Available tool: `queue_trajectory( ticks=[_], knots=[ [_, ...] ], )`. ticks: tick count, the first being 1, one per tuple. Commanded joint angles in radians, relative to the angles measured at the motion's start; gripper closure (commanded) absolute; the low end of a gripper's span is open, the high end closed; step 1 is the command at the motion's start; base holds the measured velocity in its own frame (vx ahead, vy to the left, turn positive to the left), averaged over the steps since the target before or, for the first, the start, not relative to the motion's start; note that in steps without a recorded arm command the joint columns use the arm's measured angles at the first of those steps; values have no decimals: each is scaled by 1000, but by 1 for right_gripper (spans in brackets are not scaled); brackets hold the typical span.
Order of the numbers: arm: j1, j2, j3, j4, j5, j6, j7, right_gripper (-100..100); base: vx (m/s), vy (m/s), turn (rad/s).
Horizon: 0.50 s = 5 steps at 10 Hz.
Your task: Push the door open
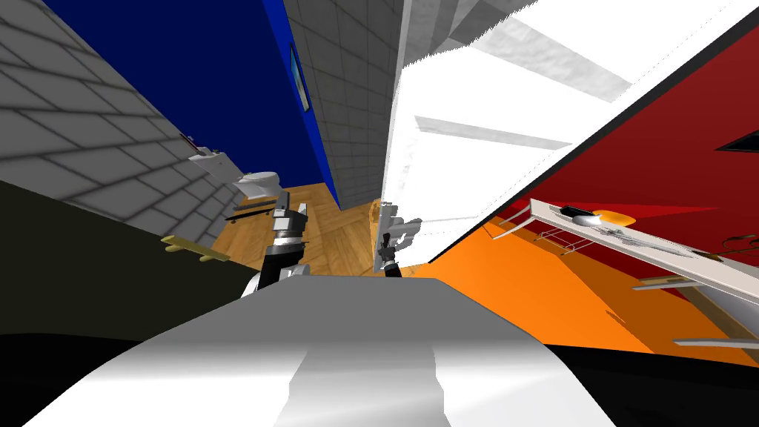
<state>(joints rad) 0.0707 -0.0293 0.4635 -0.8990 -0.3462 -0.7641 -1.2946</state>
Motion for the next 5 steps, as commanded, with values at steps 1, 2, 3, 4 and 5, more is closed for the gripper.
queue_trajectory(
  ticks=[1,2,3,4,5],
  knots=[
    [-12,8,-31,9,-12,-12,7,100,156,154,-67],
    [-14,20,-46,13,-19,-12,13,100,157,120,-68],
    [-15,29,-56,15,-23,-12,18,100,161,95,-46],
    [-13,26,-46,18,-19,-7,16,100,76,40,-11],
    [-17,18,-60,18,-26,-10,19,100,145,34,-19]
  ],
)
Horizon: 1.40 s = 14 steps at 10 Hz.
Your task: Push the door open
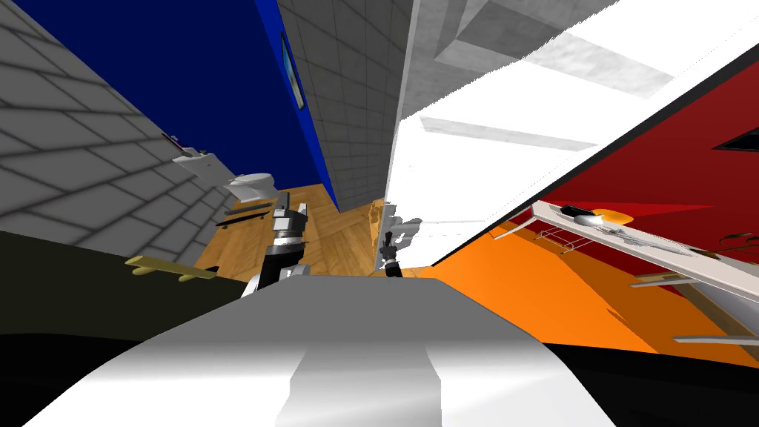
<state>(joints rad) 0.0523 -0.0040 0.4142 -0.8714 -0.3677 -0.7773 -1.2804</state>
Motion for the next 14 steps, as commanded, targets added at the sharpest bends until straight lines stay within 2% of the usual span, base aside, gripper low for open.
queue_trajectory(
  ticks=[1,8,11,14],
  knots=[
    [0,-12,-18,-9,-8,2,7,100,201,75,-40],
    [-7,-39,-94,-2,-44,-7,29,100,190,80,-55],
    [-10,-42,-116,0,-54,-9,35,100,112,66,-47],
    [-14,-42,-153,3,-72,-14,46,100,128,77,-65]
  ],
)
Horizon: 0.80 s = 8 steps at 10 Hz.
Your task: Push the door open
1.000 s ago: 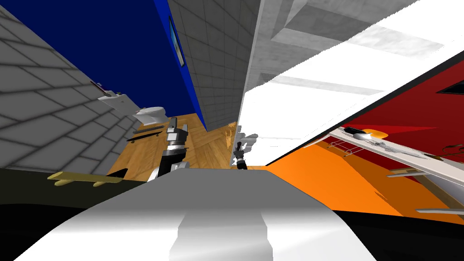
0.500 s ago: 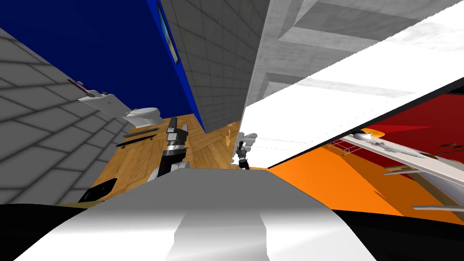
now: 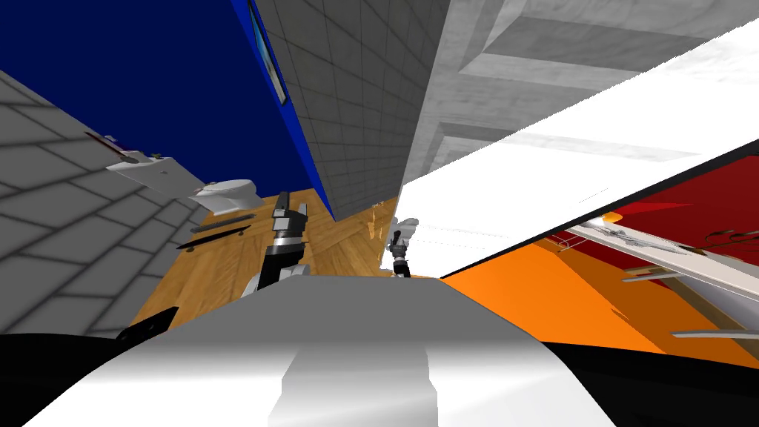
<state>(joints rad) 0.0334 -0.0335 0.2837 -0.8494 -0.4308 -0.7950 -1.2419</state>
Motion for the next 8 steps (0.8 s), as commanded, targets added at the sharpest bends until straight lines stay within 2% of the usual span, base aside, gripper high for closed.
queue_trajectory(
  ticks=[1,8],
  knots=[
    [5,-11,-30,-18,-13,3,10,100,140,80,-67],
    [-4,13,-111,-11,-51,-6,33,100,157,94,-67]
  ],
)
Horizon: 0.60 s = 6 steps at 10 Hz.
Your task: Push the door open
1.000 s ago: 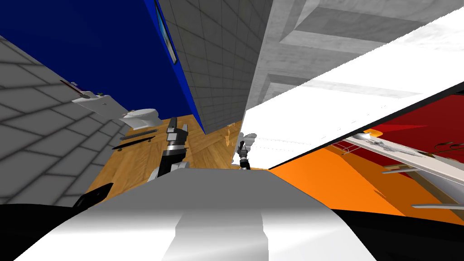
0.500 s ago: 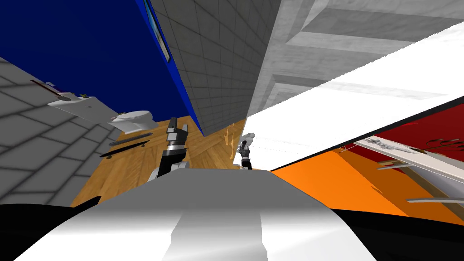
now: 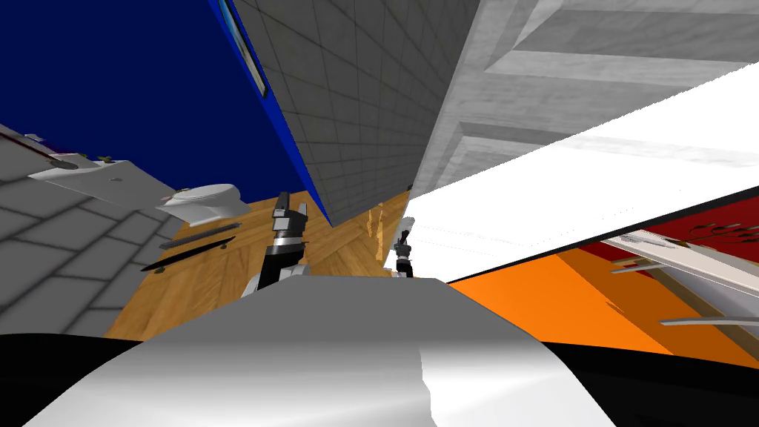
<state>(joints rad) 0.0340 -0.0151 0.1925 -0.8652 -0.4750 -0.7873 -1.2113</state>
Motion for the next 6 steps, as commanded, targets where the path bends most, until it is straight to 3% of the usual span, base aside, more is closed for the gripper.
queue_trajectory(
  ticks=[1,4,5,6],
  knots=[
    [-5,1,-30,6,-12,-15,6,100,191,105,-79],
    [-8,20,-57,8,-25,-18,14,100,200,86,-70],
    [-10,17,-50,16,-22,-16,10,100,84,31,-26],
    [-13,-5,-71,14,-34,-20,15,100,150,29,-25]
  ],
)
